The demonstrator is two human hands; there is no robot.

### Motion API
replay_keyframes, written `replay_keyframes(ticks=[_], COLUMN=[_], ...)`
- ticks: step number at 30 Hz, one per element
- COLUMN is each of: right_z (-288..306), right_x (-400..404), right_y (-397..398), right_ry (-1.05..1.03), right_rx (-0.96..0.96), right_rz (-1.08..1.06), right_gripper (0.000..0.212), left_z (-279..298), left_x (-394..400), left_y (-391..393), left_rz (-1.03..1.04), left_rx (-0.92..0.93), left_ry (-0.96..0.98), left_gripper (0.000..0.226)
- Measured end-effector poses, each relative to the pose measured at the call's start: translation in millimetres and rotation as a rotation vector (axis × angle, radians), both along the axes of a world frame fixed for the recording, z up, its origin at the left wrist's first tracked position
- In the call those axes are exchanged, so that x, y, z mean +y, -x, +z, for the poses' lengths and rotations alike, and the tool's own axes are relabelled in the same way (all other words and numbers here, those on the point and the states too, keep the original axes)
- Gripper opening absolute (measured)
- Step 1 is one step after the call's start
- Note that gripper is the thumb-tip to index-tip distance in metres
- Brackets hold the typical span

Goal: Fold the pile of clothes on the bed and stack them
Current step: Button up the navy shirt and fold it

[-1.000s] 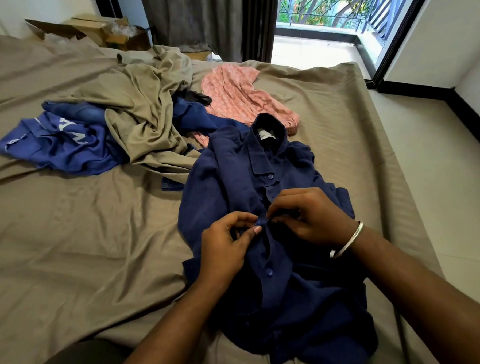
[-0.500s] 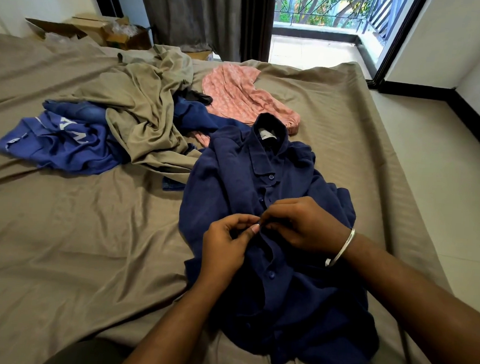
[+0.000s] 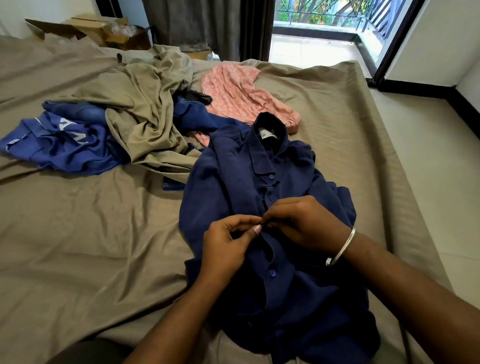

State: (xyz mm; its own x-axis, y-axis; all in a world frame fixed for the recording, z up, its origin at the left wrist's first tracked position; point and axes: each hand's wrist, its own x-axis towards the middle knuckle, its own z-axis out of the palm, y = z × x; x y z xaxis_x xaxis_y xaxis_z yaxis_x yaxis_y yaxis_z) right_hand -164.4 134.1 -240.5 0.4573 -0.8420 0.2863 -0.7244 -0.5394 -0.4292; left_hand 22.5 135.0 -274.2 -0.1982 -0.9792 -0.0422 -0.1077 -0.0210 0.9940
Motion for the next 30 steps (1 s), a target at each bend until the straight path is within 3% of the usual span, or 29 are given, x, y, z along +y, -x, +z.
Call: replay_keyframes(ticks=[3,10,17,21,30], right_z=[0.0,-2.3,-0.2,-1.6,-9.1], right_x=[0.7,3.4,1.7,-0.2,1.2], right_y=[-1.6,-5.3,-2.1,2.1,2.6], right_ry=[0.003,-0.057,-0.098,-0.24,-0.294], right_rx=[0.014,0.103,-0.069,-0.228,-0.257], right_rz=[-0.006,-0.018,-0.041,-0.097,-0.133], right_gripper=[0.017,0.036,0.016,0.019,0.015], left_z=[1.3,4.0,4.1,1.4,-1.7], left_x=[0.1,2.0,2.5,1.9,0.6], left_y=[0.0,-0.9,-0.8,-0.8,-0.4], left_rz=[-0.021,-0.025,-0.024,-0.023,-0.027], left_rx=[0.015,-0.138,-0.059,-0.055,-0.139], left_ry=[-0.004,0.06,0.091,0.095,0.058], left_gripper=[0.011,0.024,0.022,0.019,0.007])
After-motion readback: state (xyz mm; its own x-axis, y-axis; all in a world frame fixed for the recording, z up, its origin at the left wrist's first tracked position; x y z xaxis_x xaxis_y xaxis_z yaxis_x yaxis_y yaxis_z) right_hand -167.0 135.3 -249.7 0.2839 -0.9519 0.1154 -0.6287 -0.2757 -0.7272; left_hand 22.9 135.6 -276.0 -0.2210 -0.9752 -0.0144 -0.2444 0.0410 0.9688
